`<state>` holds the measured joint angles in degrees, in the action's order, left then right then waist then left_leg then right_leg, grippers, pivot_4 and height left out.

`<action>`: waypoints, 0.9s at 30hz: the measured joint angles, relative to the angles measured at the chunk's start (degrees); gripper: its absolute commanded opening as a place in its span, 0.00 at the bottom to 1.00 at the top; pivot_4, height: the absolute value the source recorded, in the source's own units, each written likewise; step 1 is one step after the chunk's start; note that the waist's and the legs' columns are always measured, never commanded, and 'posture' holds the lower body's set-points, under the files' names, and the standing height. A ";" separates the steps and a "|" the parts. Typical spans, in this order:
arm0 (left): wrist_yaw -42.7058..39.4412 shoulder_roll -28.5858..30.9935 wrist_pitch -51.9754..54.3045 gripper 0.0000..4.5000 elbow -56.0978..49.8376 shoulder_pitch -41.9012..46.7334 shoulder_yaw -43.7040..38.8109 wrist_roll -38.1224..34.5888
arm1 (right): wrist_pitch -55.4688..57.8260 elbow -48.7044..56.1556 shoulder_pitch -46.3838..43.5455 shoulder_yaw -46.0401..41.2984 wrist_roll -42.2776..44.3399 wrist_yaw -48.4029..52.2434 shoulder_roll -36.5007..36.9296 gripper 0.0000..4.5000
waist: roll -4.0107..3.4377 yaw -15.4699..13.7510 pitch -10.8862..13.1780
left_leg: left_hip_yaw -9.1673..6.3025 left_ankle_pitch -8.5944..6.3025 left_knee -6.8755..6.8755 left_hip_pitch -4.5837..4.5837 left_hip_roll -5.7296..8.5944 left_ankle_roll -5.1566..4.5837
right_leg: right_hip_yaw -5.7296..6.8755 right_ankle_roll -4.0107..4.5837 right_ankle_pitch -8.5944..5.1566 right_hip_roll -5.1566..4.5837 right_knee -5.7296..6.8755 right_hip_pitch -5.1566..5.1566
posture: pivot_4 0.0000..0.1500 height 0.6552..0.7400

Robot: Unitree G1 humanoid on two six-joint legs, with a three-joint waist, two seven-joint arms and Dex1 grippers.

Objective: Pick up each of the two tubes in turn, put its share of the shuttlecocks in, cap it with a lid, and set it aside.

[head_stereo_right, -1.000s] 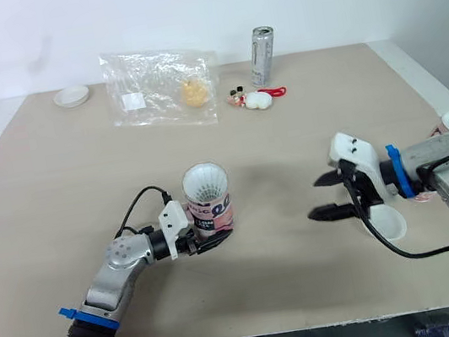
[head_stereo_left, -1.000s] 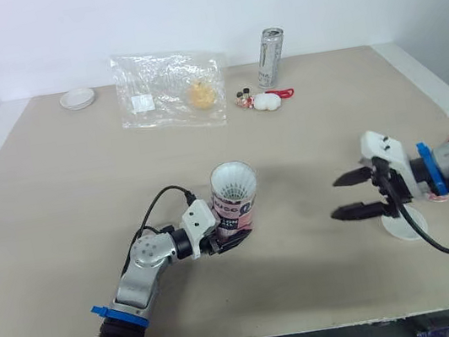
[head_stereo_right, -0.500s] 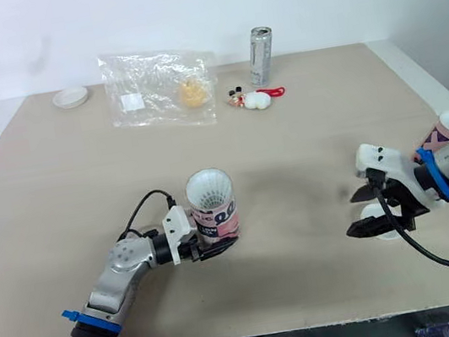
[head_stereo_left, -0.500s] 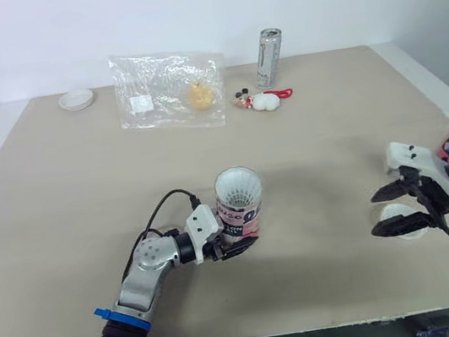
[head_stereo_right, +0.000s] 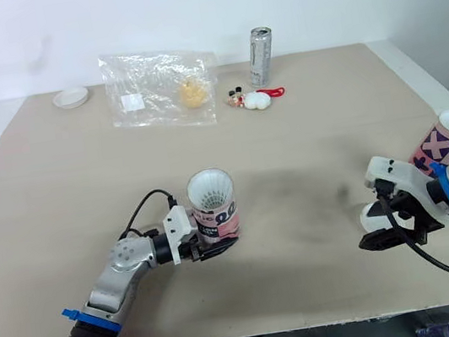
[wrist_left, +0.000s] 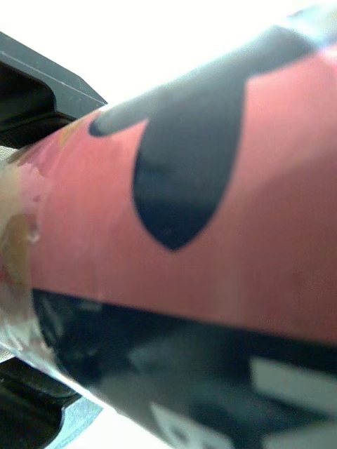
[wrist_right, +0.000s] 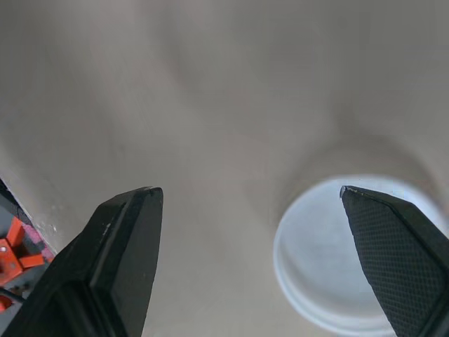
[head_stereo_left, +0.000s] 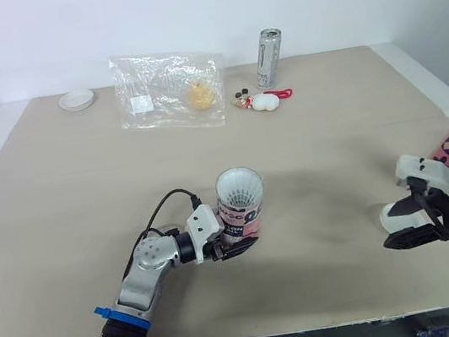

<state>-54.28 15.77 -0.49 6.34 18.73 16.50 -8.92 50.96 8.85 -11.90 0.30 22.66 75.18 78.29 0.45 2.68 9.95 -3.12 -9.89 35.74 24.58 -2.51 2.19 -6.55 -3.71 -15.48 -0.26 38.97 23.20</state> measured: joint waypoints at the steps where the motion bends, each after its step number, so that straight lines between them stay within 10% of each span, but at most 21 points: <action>1: -0.01 0.00 0.25 0.69 -0.01 0.06 0.00 -0.04 | 0.00 -0.04 0.21 -0.24 -0.04 -0.27 0.00 0.97 | -0.01 0.00 0.00 | 0.00 0.00 0.00 0.00 0.00 0.00 | 0.00 0.00 0.00 0.00 0.00 0.00 | 1.00 1.00; 12: 0.03 -0.02 0.97 0.69 -0.01 0.35 0.06 -0.02 | -1.82 -0.48 1.42 0.39 -1.77 -4.17 -2.51 0.97 | 0.00 0.00 0.00 | 0.00 0.00 0.01 -0.02 0.00 0.00 | 0.00 -0.01 0.01 0.00 0.00 -0.03 | 1.00 1.00; 16: 0.03 -0.02 0.99 0.69 -0.01 0.34 0.07 -0.02 | -2.58 -0.53 1.61 1.05 -2.86 -5.24 -3.10 0.69 | 0.00 0.00 0.00 | 0.00 0.00 0.02 -0.03 0.00 0.00 | 0.00 -0.01 0.01 0.00 0.00 -0.04 | 1.00 1.00; 22: -0.02 0.03 0.92 0.69 -0.01 0.27 0.07 -0.05 | -4.82 -0.62 2.46 1.30 -4.94 -5.70 -3.19 0.01 | 0.01 0.01 -0.01 | 0.00 0.00 0.02 -0.05 0.00 0.00 | 0.00 -0.01 0.00 0.01 0.00 -0.06 | 1.00 1.00; 27: -0.05 0.34 1.07 0.69 -0.01 0.24 0.05 -0.16 | -6.87 -0.72 2.66 1.31 -6.08 -5.81 -3.42 0.00 | 0.05 0.04 -0.02 | 0.01 0.00 0.02 -0.15 -0.01 0.00 | -0.01 0.05 -0.02 0.01 0.00 -0.14 | 1.00 1.00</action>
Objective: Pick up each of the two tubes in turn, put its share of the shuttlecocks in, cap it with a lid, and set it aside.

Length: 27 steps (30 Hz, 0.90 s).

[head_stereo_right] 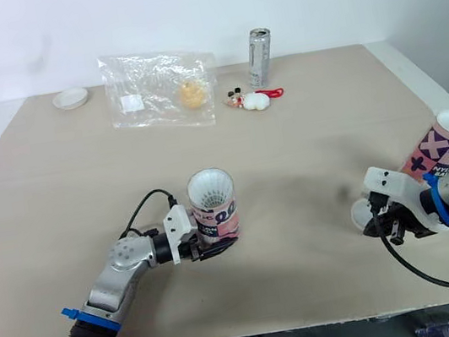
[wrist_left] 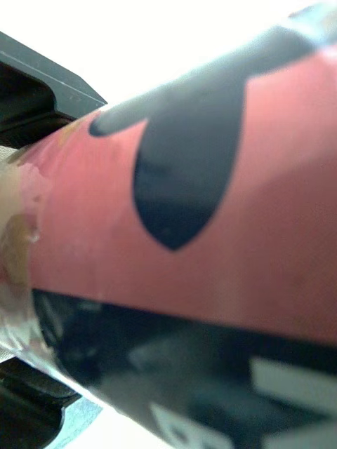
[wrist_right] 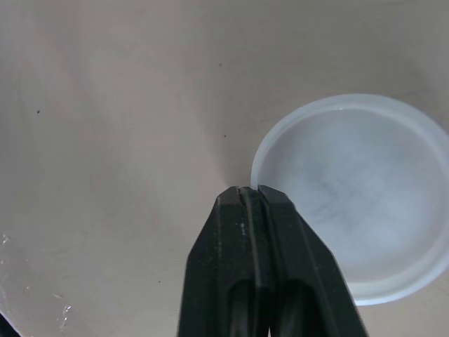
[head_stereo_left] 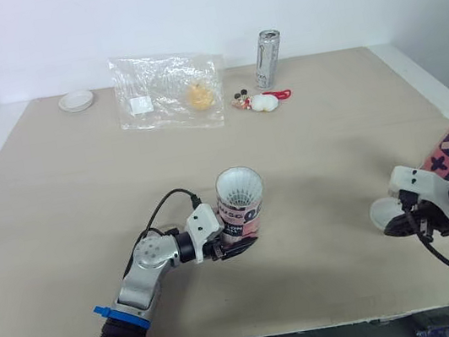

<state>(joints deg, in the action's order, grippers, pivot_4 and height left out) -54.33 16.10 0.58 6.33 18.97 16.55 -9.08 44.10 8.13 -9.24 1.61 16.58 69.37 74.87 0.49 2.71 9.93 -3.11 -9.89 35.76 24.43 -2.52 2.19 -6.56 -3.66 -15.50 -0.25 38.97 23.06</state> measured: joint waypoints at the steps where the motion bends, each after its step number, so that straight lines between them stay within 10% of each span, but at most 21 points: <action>1: -0.01 0.02 0.04 0.69 0.00 0.00 0.00 -0.01 | -0.42 -0.06 0.04 0.00 -0.13 0.02 -0.04 0.00 | 0.00 0.00 0.00 | 0.00 0.00 0.00 -0.01 0.00 0.00 | 0.00 0.00 0.00 0.00 0.00 0.00 | 1.00 1.00; 10: -0.08 0.20 0.50 0.69 0.23 0.31 -0.06 0.00 | -10.41 -1.43 -2.52 0.00 -1.19 1.55 -3.30 0.00 | 0.03 0.19 -0.01 | 0.07 0.00 0.01 -0.11 0.00 0.01 | -0.07 0.13 -0.01 0.00 0.00 -0.05 | 1.00 1.00; 27: -1.22 -0.55 -0.63 0.69 4.67 3.37 -0.30 -0.53 | -34.18 -3.30 -47.30 11.52 2.58 20.41 -13.77 0.00 | -0.08 0.07 0.05 | 0.13 0.03 -0.16 -0.13 -0.02 0.06 | -0.12 0.07 0.03 0.00 -0.05 0.00 | 1.00 1.00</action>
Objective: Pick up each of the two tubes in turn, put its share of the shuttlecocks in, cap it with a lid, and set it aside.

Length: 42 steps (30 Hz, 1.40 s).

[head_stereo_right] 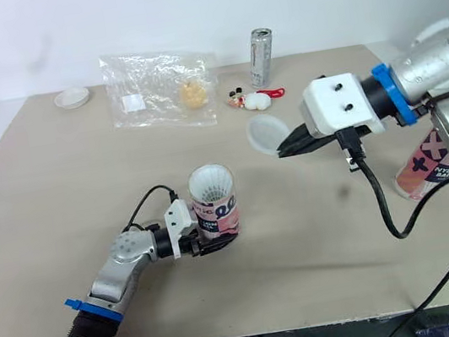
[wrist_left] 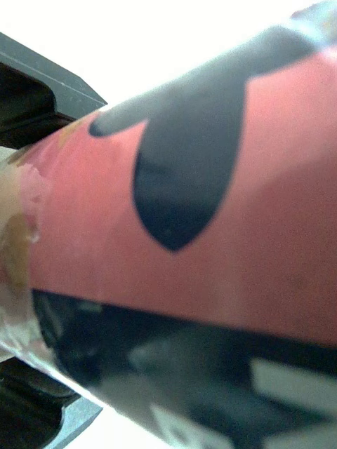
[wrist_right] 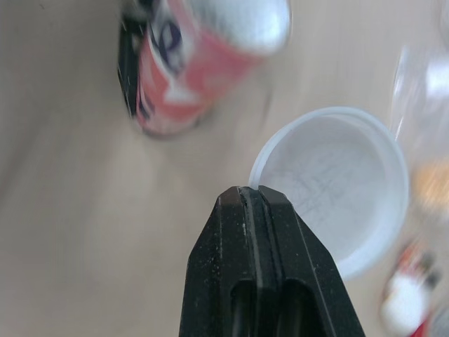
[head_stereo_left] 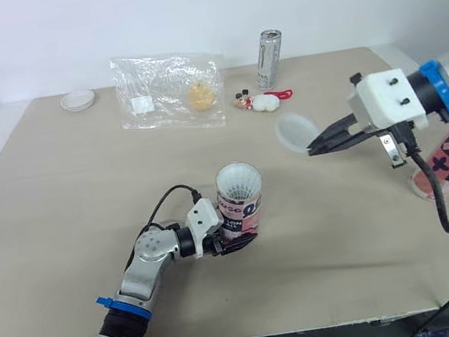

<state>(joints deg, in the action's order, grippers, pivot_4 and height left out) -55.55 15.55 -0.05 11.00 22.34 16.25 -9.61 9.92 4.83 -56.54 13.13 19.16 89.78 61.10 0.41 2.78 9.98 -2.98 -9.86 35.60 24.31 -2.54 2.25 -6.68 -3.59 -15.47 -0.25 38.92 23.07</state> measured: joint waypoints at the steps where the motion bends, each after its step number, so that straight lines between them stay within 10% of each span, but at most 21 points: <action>1: -0.03 -0.02 -0.10 0.69 0.38 0.23 -0.11 0.00 | -0.48 -0.01 -3.10 3.00 1.79 0.08 -0.76 0.00 | -0.04 0.01 0.00 | 0.03 0.00 -0.05 0.00 0.00 0.00 | -0.02 0.00 0.01 0.00 0.00 0.03 | 1.00 1.00; 14: -0.19 -0.37 0.08 0.69 1.08 0.81 -0.23 0.04 | -9.30 -8.64 -17.01 21.43 5.51 0.26 -7.61 0.00 | -0.03 -0.04 -0.01 | 0.10 0.01 -0.08 -0.01 -0.04 -0.01 | -0.01 0.10 -0.01 -0.03 0.02 0.08 | 1.00 1.00; 42: 0.72 -0.33 0.76 0.69 -0.15 0.09 -0.25 0.14 | -13.62 -9.59 -20.47 30.28 9.78 0.33 -6.43 0.00 | -0.02 -0.02 -0.01 | 0.11 0.01 -0.12 0.00 -0.05 -0.01 | -0.01 0.21 -0.07 -0.04 0.02 0.10 | 1.00 1.00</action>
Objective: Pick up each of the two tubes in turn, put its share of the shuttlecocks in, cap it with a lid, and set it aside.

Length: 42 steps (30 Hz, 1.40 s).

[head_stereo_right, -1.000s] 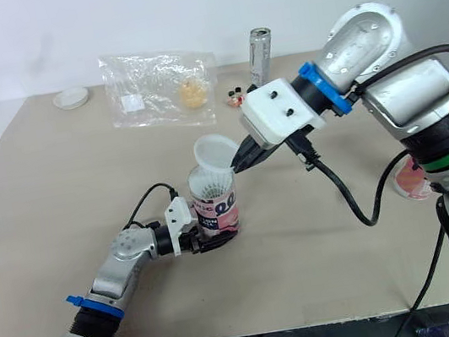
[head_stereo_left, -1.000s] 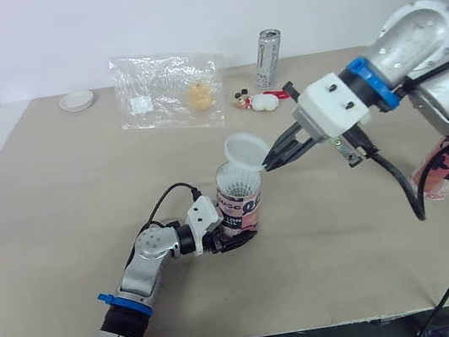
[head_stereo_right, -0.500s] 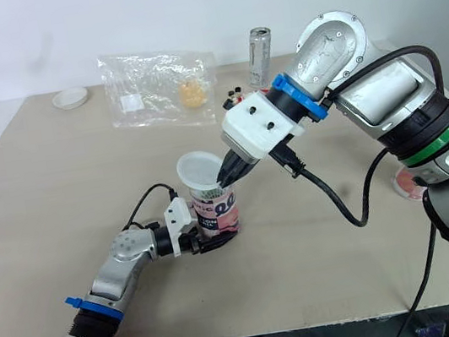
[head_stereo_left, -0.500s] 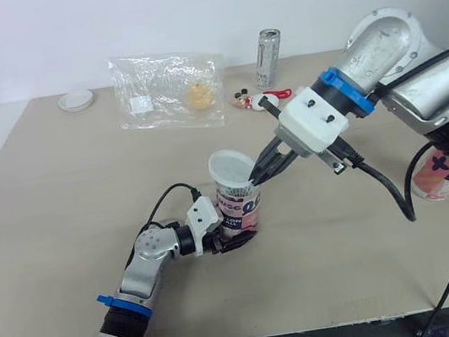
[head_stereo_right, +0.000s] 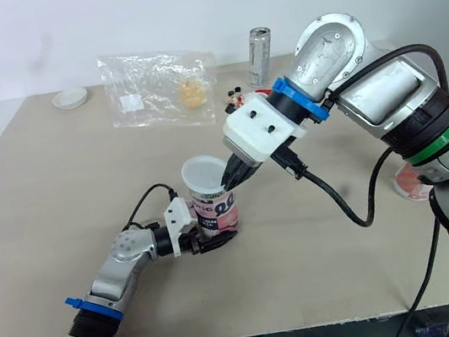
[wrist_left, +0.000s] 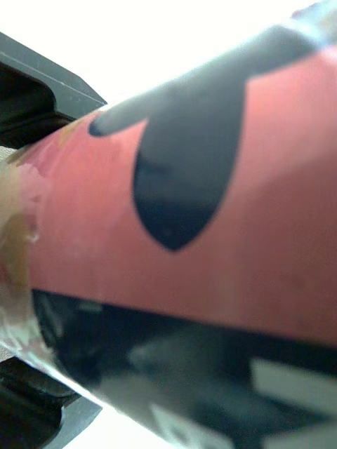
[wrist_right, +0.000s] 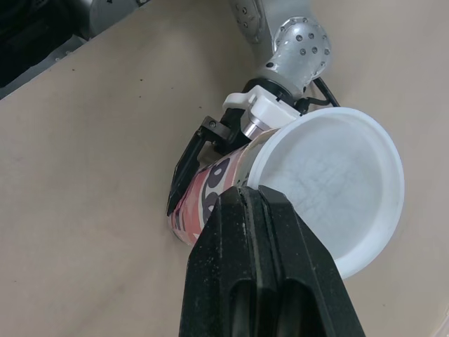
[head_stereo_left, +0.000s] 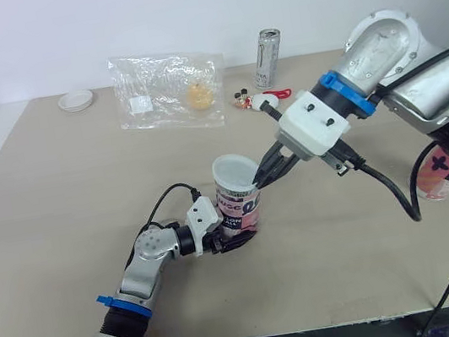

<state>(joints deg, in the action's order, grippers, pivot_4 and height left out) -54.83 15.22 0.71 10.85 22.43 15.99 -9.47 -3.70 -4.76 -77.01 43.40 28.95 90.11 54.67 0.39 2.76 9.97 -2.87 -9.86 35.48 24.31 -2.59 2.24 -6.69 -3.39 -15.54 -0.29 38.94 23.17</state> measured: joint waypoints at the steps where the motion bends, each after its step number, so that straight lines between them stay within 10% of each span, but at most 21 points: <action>1: 0.16 -0.01 0.28 0.69 -0.21 -0.07 0.00 0.00 | -0.27 -0.05 0.01 0.22 -0.02 0.00 0.00 0.00 | 0.00 0.00 0.00 | 0.00 0.00 0.00 0.00 0.00 0.00 | 0.00 0.00 0.00 0.00 0.00 0.00 | 1.00 1.00; 16: 0.80 -0.06 0.85 0.69 -0.81 -0.42 0.00 0.03 | -3.75 -2.37 0.06 1.72 -0.58 0.03 -0.13 0.00 | 0.00 0.00 0.00 | 0.00 0.00 0.00 0.00 -0.01 0.00 | 0.00 0.01 0.00 0.00 0.00 0.00 | 1.00 1.00; 26: 0.78 -0.07 0.86 0.69 -1.18 -0.73 -0.02 0.05 | -3.62 -2.71 0.25 1.84 -1.17 0.04 -0.55 0.94 | 0.00 0.00 0.00 | 0.00 0.00 -0.03 0.00 -0.01 0.00 | 0.00 -0.01 0.00 0.00 0.00 0.00 | 1.00 1.00; 37: 0.75 0.23 0.90 0.69 -1.33 -1.02 -0.18 0.02 | 33.77 -3.49 3.49 -18.37 19.18 -3.03 -3.88 0.94 | 0.14 -0.01 -0.09 | -0.15 -0.01 -0.06 -0.01 -0.02 -0.02 | 0.09 0.01 0.01 0.03 0.00 -0.06 | 1.00 1.00; 42: 0.72 0.43 0.91 0.69 -1.37 -1.06 -0.25 -0.01 | 39.08 -4.26 14.64 -24.33 16.77 -13.55 -8.74 0.45 | 0.26 0.04 -0.15 | -0.15 -0.01 -0.03 0.00 -0.05 -0.02 | 0.13 -0.04 0.10 0.09 0.03 -0.01 | 1.00 1.00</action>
<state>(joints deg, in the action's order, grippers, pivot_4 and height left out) -54.11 15.65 1.61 9.48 21.37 15.74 -9.48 35.38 -9.02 -62.38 19.08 45.72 76.57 45.92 0.65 2.80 9.82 -3.01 -9.87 35.46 24.30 -2.64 2.22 -6.57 -3.42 -15.44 -0.20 38.97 23.16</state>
